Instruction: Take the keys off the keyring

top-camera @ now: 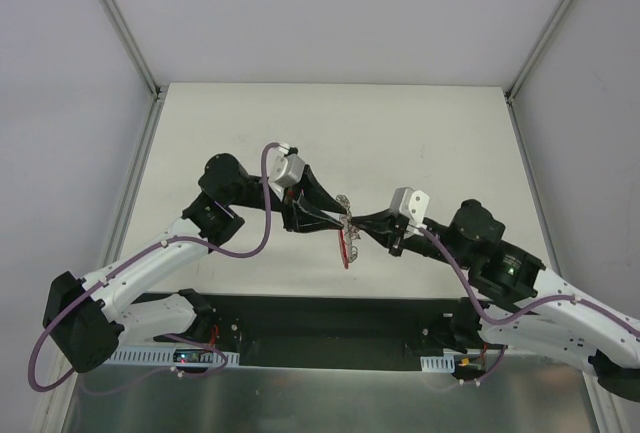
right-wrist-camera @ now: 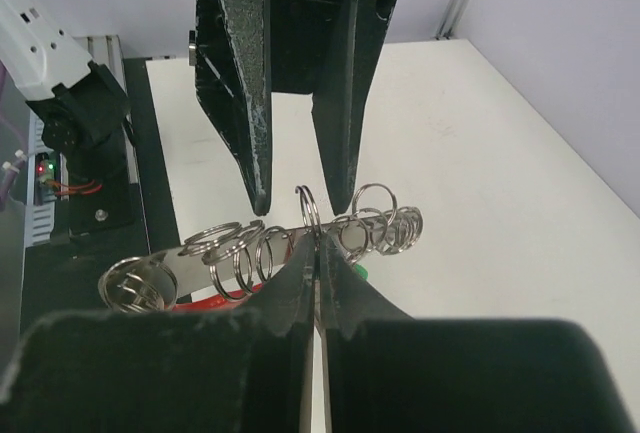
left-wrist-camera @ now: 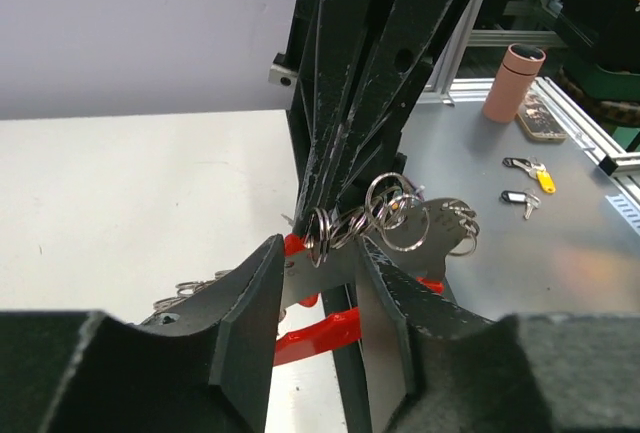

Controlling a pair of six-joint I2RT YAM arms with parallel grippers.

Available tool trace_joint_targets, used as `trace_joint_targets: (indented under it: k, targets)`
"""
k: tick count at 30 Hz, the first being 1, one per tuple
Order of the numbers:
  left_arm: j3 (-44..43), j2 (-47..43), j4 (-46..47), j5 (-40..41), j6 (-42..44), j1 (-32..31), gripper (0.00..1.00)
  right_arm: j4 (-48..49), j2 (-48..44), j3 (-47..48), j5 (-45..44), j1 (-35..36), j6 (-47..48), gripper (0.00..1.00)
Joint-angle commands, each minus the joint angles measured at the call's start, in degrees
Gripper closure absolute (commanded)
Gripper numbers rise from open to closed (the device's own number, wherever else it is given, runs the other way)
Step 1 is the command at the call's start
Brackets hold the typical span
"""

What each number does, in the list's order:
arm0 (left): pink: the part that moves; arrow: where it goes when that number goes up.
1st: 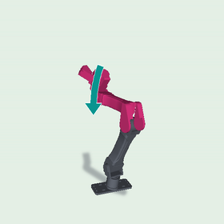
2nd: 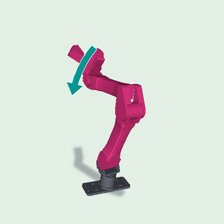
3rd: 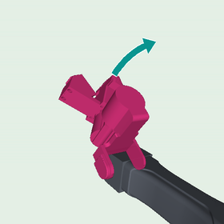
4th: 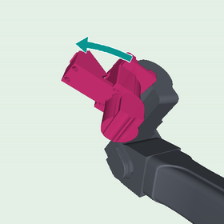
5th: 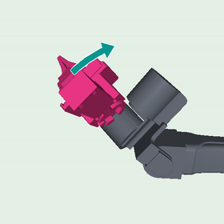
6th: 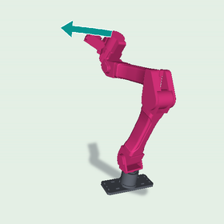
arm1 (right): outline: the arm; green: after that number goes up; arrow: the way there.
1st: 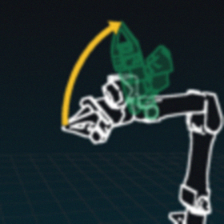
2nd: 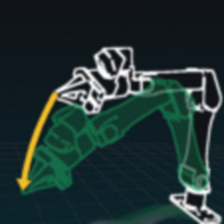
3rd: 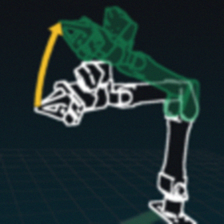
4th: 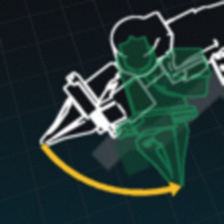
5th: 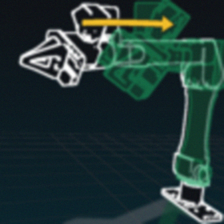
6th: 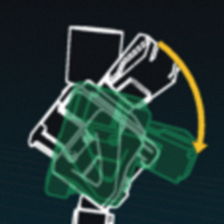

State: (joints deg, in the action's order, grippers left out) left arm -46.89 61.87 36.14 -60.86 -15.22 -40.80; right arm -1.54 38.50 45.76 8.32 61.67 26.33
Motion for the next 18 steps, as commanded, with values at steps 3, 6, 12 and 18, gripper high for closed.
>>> trace_joint_targets:
  k: [3, 6, 12, 18]
  targets:
    - [-3.73, -1.75, -9.91, 1.70, 7.39, 0.01, 0.61, -4.08, -0.10, 6.09, -2.16, -0.32, 2.59, 0.99]
    - [-7.15, -1.75, -18.27, 3.46, 13.71, 0.10, 0.59, -7.15, 1.48, 7.32, -2.34, -0.58, 3.03, 0.99]
    - [-10.15, -2.19, -27.08, 7.51, 19.53, 0.01, 0.60, -13.92, 6.22, 12.24, -2.60, -0.94, 3.91, 0.99]
    - [-12.34, -1.13, -34.11, 8.65, 23.30, -0.07, 0.63, -17.09, 9.04, 15.41, -3.04, -1.38, 3.82, 0.99]
